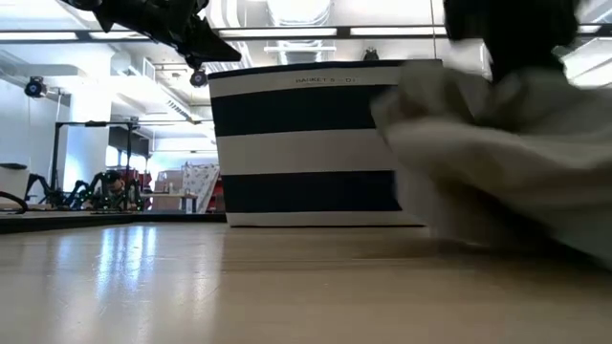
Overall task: Sort clothes
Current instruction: Put the light brown jacket into the blue laundry organizer
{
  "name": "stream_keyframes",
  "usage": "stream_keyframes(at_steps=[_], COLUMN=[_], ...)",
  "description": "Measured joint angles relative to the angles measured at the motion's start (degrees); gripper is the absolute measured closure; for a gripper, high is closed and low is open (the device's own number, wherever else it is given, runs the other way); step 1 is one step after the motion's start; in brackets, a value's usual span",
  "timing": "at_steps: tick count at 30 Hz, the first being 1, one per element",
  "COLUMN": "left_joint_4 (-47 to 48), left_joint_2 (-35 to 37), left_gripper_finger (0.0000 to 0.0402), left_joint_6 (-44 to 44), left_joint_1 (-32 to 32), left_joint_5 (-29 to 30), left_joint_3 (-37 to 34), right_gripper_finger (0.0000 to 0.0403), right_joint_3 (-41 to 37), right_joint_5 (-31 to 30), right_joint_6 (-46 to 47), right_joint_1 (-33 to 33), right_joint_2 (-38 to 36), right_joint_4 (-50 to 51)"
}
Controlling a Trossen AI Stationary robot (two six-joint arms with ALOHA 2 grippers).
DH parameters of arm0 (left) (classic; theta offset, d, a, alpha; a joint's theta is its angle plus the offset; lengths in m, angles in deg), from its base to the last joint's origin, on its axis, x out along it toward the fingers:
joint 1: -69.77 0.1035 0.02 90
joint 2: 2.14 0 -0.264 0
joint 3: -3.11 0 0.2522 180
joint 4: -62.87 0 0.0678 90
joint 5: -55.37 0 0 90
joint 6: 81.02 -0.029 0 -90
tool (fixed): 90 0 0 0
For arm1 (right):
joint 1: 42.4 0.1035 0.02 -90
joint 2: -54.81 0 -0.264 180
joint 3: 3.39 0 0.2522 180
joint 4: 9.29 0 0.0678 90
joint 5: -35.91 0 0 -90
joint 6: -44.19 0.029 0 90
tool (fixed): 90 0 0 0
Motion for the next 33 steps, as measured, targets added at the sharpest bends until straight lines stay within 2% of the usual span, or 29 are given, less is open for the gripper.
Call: stream_keyframes(at_steps=[4, 9, 15, 19, 26, 33], left_joint_4=[-0.1, -0.4, -0.6, -1.0, -1.2, -1.2], left_joint_2=[0.1, 0.8, 2.6, 3.8, 5.7, 6.2], left_gripper_finger=[0.0402, 0.0402, 0.0402, 0.0402, 0.0402, 0.0402], left_joint_6=[0.6, 0.7, 0.9, 0.9, 1.1, 1.1], left_joint_1=[0.0, 0.0, 0.0, 0.0, 0.0, 0.0], left_joint_5=[0.0, 0.0, 0.0, 0.0, 0.0, 0.0], left_joint_3=[0.0, 0.0, 0.0, 0.0, 0.1, 0.1], right_gripper_finger=[0.0372, 0.0372, 0.0372, 0.0372, 0.0372, 0.0372], right_joint_3=[8.0, 20.1, 34.9, 44.7, 63.2, 79.1], right_joint_5=[-4.2, -6.3, -10.9, -16.3, -25.6, -25.7], right_joint_6=[-4.2, -11.2, -24.1, -33.2, -56.0, -78.2], right_joint_1=[-0.1, -0.3, -1.0, -3.2, -8.6, -17.4], right_joint_2=[-2.2, -2.6, -0.8, 0.6, 4.6, 10.4], right_joint_4=[5.0, 10.1, 11.2, 11.3, 7.4, -2.7])
